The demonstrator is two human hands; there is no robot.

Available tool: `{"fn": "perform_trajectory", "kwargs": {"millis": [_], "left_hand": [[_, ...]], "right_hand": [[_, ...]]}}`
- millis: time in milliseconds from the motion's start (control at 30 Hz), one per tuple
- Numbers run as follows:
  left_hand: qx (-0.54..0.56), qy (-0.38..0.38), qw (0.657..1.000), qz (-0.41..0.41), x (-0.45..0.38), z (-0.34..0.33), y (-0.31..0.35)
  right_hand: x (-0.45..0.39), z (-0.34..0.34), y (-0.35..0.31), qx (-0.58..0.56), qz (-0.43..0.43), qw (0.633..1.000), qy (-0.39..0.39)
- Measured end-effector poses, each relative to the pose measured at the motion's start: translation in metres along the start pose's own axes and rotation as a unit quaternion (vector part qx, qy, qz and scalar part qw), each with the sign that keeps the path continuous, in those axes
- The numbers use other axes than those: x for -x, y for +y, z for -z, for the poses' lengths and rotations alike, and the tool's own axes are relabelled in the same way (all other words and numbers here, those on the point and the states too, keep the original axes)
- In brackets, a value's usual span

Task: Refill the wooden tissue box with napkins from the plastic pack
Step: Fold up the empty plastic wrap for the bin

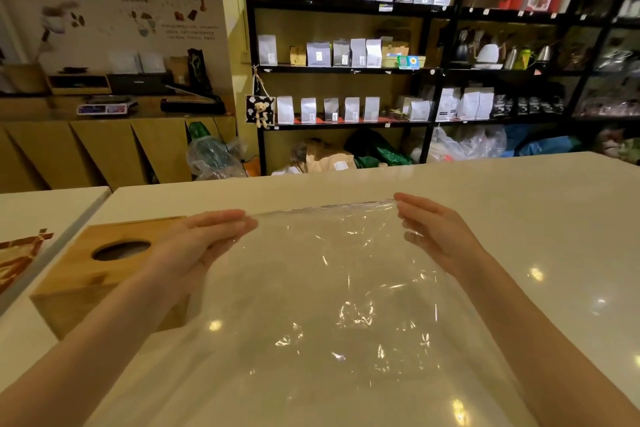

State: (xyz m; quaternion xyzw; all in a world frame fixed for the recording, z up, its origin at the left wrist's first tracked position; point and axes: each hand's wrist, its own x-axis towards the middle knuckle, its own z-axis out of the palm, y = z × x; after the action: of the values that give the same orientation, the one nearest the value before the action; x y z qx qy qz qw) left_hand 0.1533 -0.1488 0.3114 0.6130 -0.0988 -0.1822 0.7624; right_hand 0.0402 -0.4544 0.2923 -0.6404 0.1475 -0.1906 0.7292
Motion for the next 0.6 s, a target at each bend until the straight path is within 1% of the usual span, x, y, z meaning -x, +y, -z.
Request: {"fn": "perform_trajectory", "kwargs": {"millis": [100, 200, 300, 367, 433, 533, 600], "left_hand": [[-0.091, -0.001, 0.994, -0.062, 0.0, 0.001, 0.01], [-0.226, -0.023, 0.967, -0.118, 0.001, -0.002, 0.018], [-0.314, -0.016, 0.936, -0.156, -0.002, -0.006, 0.021], [-0.332, 0.007, 0.923, -0.193, -0.006, -0.007, 0.02], [-0.343, 0.02, 0.914, -0.216, -0.01, -0.007, 0.019], [-0.358, 0.031, 0.905, -0.226, -0.015, -0.006, 0.024], [-0.353, 0.029, 0.906, -0.23, -0.018, -0.003, 0.029]], "right_hand": [[0.002, -0.001, -0.011, 0.068, 0.044, 0.996, 0.021], [0.006, -0.005, -0.024, 0.115, 0.084, 0.99, 0.013], [0.008, -0.007, -0.035, 0.178, 0.111, 0.978, -0.011], [0.008, -0.006, -0.039, 0.199, 0.122, 0.972, -0.019], [0.007, -0.005, -0.042, 0.212, 0.134, 0.968, -0.011], [0.006, -0.002, -0.043, 0.254, 0.175, 0.951, 0.025], [0.006, -0.001, -0.045, 0.279, 0.206, 0.937, 0.046]]}}
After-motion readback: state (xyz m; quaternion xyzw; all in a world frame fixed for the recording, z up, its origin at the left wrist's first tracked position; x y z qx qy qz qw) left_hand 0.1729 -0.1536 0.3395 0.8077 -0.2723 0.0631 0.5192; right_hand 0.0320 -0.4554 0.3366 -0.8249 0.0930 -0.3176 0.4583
